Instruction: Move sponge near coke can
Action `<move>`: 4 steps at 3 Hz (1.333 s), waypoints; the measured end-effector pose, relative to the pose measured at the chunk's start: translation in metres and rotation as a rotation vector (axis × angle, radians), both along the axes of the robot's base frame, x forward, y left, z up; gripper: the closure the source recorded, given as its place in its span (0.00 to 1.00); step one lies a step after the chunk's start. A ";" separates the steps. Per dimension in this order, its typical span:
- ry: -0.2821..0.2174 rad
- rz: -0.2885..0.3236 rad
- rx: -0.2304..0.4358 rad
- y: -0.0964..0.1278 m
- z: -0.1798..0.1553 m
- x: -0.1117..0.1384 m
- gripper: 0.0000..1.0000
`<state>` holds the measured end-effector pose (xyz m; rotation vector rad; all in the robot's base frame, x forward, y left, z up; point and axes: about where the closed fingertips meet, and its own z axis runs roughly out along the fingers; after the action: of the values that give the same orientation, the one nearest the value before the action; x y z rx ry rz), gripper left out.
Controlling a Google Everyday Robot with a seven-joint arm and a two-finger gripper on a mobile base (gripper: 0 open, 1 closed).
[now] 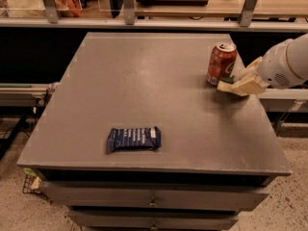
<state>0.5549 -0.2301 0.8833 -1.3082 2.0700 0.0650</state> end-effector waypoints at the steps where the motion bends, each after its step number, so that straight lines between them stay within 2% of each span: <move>1: -0.003 0.010 0.010 0.006 0.000 0.006 0.30; 2: -0.005 0.022 0.022 0.012 0.000 0.011 0.07; 3: -0.006 0.032 0.034 0.017 0.000 0.013 0.00; 4: -0.014 0.029 0.075 0.013 0.003 0.011 0.00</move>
Offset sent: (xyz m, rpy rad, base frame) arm 0.0177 0.0167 -0.0001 0.0394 -0.0066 0.0321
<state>0.5654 -0.2167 0.8860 -1.2899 2.0173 0.1440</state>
